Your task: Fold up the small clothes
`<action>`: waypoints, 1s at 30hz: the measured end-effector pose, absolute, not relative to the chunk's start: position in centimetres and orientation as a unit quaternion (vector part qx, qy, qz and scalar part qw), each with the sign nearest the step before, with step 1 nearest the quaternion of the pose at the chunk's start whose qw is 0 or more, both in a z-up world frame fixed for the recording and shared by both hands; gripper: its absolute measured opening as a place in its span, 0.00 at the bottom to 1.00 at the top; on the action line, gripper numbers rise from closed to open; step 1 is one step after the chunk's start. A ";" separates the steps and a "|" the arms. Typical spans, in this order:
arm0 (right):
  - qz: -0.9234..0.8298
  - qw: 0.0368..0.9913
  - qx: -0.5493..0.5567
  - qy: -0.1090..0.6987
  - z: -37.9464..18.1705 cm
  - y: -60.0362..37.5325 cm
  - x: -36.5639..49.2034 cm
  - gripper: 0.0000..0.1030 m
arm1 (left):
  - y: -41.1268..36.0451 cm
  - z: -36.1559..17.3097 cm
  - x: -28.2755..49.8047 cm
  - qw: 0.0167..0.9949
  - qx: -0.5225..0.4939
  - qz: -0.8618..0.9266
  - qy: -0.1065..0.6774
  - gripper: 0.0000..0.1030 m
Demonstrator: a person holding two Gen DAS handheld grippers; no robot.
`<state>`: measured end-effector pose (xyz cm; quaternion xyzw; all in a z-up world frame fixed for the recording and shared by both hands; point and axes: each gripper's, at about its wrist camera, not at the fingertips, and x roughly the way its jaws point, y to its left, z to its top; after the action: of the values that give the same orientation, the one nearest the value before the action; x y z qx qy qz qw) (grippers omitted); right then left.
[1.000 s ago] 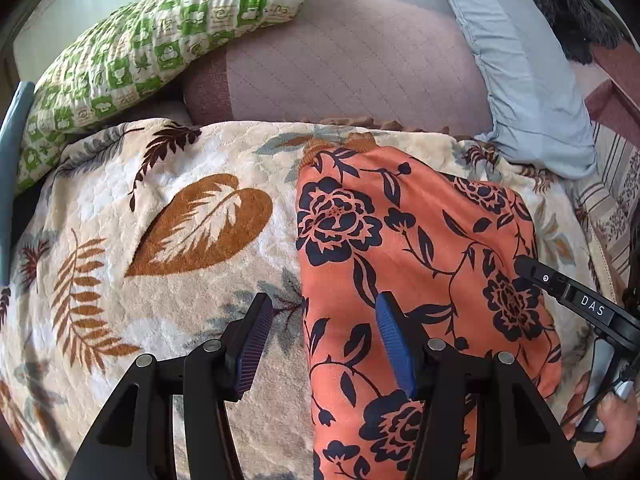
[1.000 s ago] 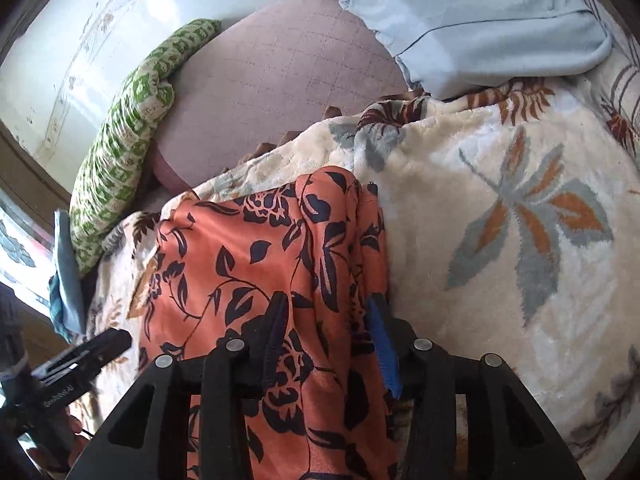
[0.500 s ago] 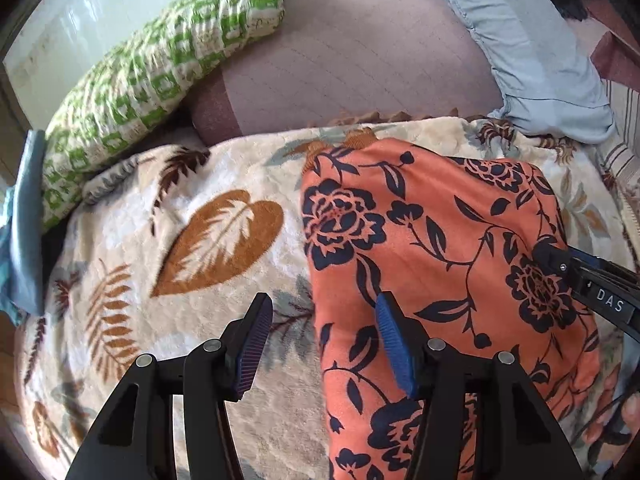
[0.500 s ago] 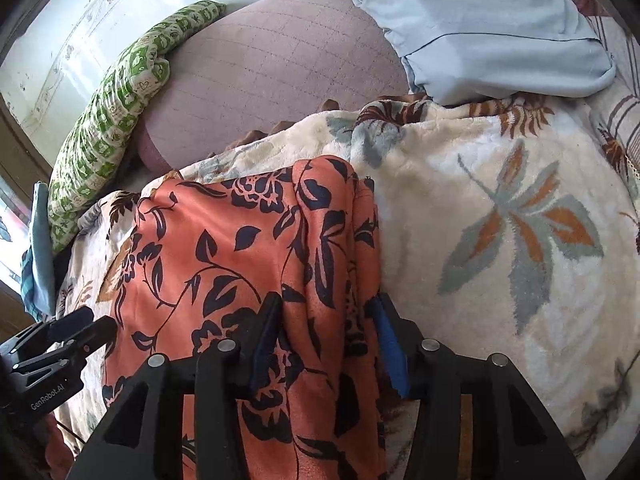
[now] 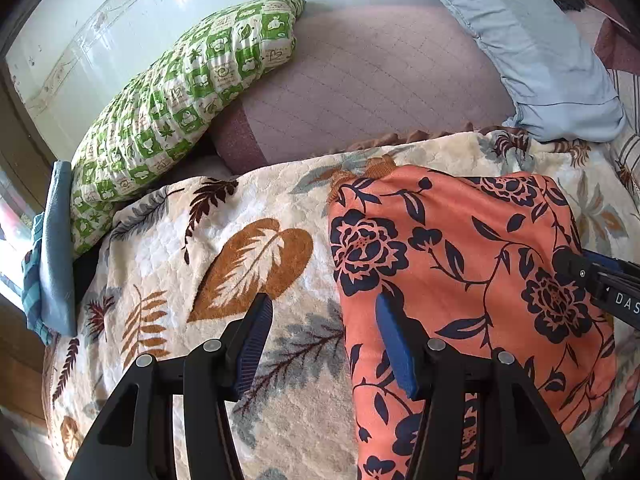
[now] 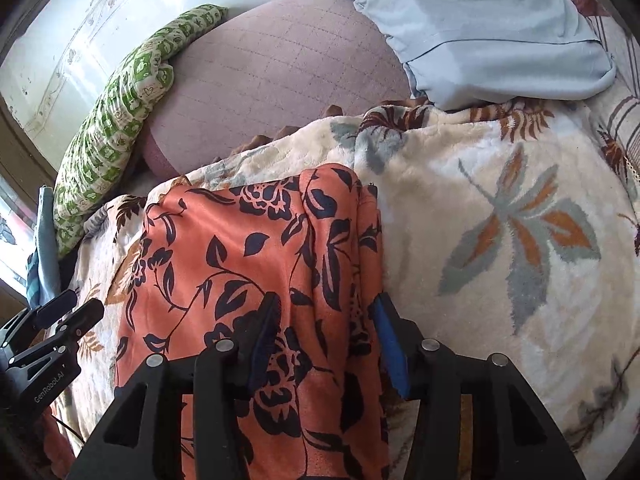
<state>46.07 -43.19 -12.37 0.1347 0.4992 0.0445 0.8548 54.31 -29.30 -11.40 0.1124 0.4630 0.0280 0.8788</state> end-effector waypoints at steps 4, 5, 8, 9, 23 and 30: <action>0.051 0.853 0.139 0.500 -12.3 -43.1 45.8 0.48 | -29.2 -11.3 54.6 0.878 0.114 0.025 0.463 0.52; 0.053 0.853 0.141 0.499 -12.2 -43.1 45.8 0.48 | -29.1 -11.2 54.6 0.879 0.112 0.025 0.463 0.52; 0.062 0.851 0.154 0.498 -11.9 -43.6 45.8 0.48 | -28.1 -11.1 54.9 0.874 0.097 0.008 0.476 0.52; 0.062 0.851 0.161 0.496 -11.8 -43.9 45.7 0.48 | -27.2 -11.1 55.3 0.870 0.070 -0.013 0.488 0.52; 0.159 0.784 0.319 0.509 -17.0 -46.8 45.7 0.64 | -21.4 -17.7 59.9 0.765 -0.169 -0.142 0.605 0.52; 0.148 0.801 0.267 0.516 -16.6 -45.4 45.2 0.36 | -21.3 -20.4 60.2 0.742 -0.241 -0.140 0.610 0.52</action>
<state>45.19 -45.37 -16.58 0.2666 0.5158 0.1482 0.8006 60.20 -21.27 -20.37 -0.2408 0.6102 -0.1399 0.7417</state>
